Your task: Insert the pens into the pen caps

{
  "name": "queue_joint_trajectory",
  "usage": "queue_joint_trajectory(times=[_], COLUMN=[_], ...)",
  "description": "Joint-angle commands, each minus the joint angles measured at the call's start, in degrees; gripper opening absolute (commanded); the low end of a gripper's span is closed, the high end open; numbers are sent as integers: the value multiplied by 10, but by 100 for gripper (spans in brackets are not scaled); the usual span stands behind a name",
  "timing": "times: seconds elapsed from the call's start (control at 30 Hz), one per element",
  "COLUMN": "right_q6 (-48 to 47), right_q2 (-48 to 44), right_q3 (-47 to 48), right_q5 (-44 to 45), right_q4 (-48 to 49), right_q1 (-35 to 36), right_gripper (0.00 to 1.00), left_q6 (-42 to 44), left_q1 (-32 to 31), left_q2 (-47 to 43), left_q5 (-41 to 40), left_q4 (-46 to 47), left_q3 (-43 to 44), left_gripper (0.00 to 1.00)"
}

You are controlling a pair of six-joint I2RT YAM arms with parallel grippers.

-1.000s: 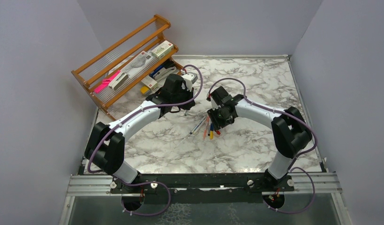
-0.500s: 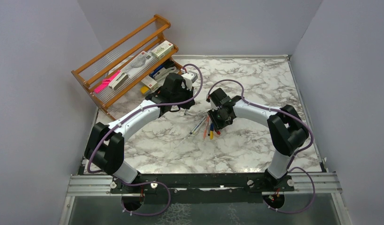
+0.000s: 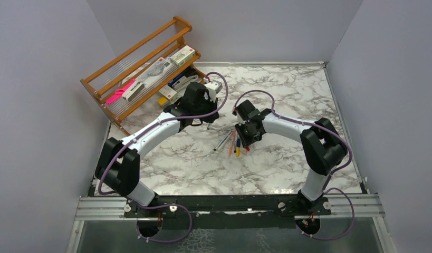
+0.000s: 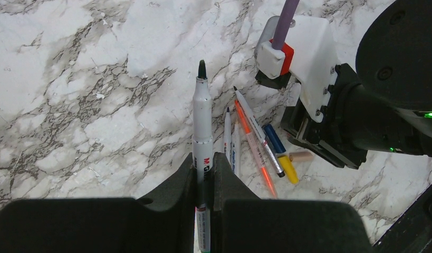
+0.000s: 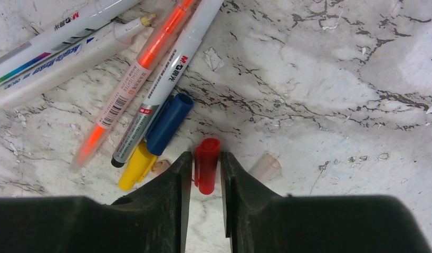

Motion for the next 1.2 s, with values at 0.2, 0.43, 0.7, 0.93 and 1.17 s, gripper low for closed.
queue_joint_trajectory(times=[0.2,0.43,0.7,0.93,1.17], right_q6=[20,62,201,257,261], right_q2=[-4,-75,-243,-275,-272], right_q3=[-4,78,61,58,54], right_q5=[23,17,-9,-104,-171], right_q4=[14,0,196,291,328], right_q1=[5,-9,-90,-141,-143], right_gripper=[2,2,2,2,2], left_q6=[-10,-88,-167,-193,-190], left_q1=[4,4,-27,-52,-74], left_q2=[-12,-12,-21,-8,8], left_q5=[11,97,107,132,151], left_q4=[-4,78,183,221,228], left_q3=[26,8,-5,15,39], left_gripper=[0,0,0,0,0])
